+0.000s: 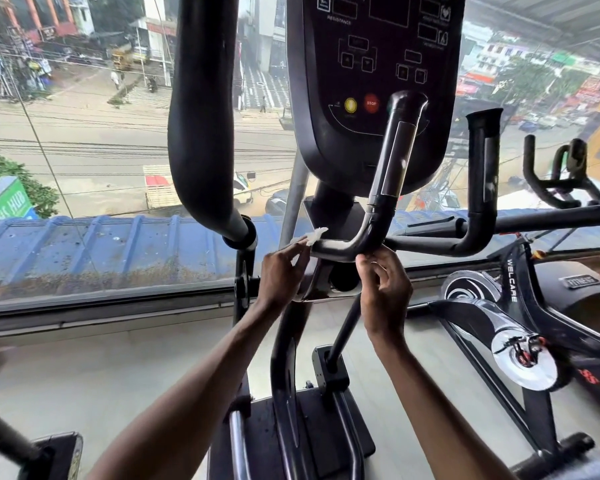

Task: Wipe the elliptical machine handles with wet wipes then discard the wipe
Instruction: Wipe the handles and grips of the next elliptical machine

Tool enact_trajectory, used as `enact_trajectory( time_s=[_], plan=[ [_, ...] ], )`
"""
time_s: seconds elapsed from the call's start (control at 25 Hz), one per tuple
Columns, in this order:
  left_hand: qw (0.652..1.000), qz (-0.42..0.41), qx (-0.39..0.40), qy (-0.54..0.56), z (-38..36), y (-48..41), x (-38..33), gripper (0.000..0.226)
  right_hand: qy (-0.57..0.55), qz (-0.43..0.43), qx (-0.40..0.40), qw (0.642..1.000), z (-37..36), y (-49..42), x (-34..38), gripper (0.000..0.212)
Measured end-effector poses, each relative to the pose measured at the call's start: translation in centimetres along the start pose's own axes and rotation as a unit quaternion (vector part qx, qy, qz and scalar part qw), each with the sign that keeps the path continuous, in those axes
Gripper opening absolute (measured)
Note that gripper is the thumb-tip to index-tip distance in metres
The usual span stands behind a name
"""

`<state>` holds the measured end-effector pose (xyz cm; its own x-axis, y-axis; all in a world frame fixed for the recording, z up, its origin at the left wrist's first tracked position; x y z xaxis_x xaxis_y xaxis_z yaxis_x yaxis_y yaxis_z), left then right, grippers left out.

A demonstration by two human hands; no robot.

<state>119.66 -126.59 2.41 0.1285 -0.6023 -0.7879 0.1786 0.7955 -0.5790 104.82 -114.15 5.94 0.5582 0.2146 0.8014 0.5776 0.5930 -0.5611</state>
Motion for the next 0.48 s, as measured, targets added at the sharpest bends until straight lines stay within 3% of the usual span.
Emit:
enact_trajectory(
  time_s=[0.16,0.28,0.48],
  plan=[
    [0.999,-0.033,-0.013,0.026,-0.3,1.3,-2.0,0.024,0.025,0.026,-0.021,0.999,-0.1,0.1,-0.5,0.005],
    [0.997,-0.078,0.000,0.026,-0.2,1.6,-1.9,0.026,0.064,0.059,-0.049,0.995,-0.4,0.5,-0.9,0.017],
    [0.999,0.034,-0.003,-0.036,-0.7,-0.9,2.9,0.023,0.082,0.076,-0.077,0.991,-0.9,0.6,-1.1,0.028]
  ],
)
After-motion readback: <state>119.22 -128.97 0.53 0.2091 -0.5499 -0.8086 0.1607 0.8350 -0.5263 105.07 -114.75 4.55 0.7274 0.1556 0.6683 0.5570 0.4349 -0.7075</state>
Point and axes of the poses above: each hand's wrist, its own y-axis away from the middle knuckle, its own z-axis out of the back of the hand, x = y × z, the point moved 6 cm from there along -y, towards the middle knuckle, and after that the axes turned 7 degrees about y, right-handed, at the moved point
